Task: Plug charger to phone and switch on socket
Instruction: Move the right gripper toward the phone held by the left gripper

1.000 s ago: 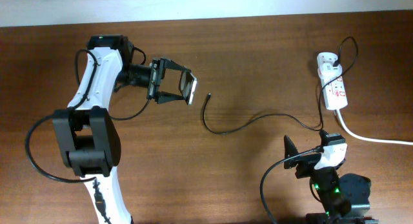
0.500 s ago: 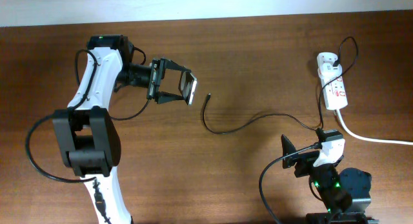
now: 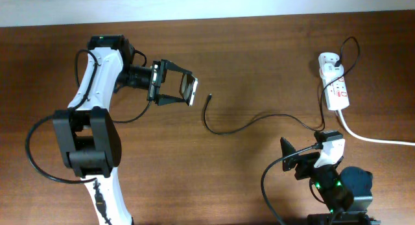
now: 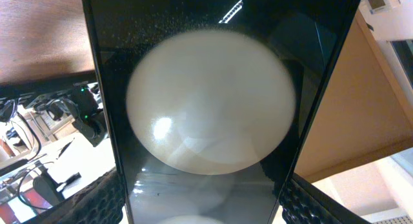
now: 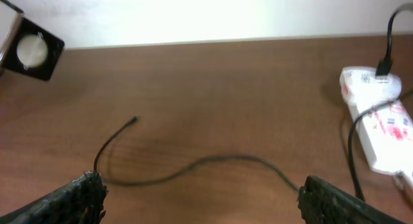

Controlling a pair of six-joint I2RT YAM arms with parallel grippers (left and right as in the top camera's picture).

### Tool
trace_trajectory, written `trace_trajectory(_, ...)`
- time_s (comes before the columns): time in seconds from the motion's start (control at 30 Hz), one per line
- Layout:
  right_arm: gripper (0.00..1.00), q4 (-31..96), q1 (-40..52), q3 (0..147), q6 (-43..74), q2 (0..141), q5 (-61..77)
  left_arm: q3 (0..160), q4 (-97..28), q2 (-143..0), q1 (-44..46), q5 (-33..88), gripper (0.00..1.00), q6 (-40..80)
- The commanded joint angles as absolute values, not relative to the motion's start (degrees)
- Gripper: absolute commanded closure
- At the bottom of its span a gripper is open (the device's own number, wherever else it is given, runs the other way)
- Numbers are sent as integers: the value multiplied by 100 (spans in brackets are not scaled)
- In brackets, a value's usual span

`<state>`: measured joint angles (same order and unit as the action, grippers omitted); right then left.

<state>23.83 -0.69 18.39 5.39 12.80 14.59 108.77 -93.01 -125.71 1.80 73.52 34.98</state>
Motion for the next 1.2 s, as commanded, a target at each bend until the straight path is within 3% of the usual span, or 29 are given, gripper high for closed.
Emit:
trace_trajectory(0.0,1,2506,-38,2401,648,1737,1527,11010,-9334,-12567,158,7627,99,3516)
trace_trajectory(0.27,1,3704,-38,4407,648,4014,1658,11010,-9332,-12567,169,7627,100,3516)
trace_trajectory(0.47,1,4659,-38,5730,648,5234,2735,11010,-9332,-12567,169,7625,100,3516)
trace_trajectory(0.73,3,4416,-38,5852,701,5387,3708,11010,-9332,-12567,172,7559,100,3516)
trace_trajectory(0.93,12,4257,106,5852,1553,5865,3693,11010,-9308,-12567,226,7111,100,3518)
trace_trajectory(1.17,14,4160,910,5852,2040,6396,2982,11010,-8580,-12567,628,6165,100,4257)
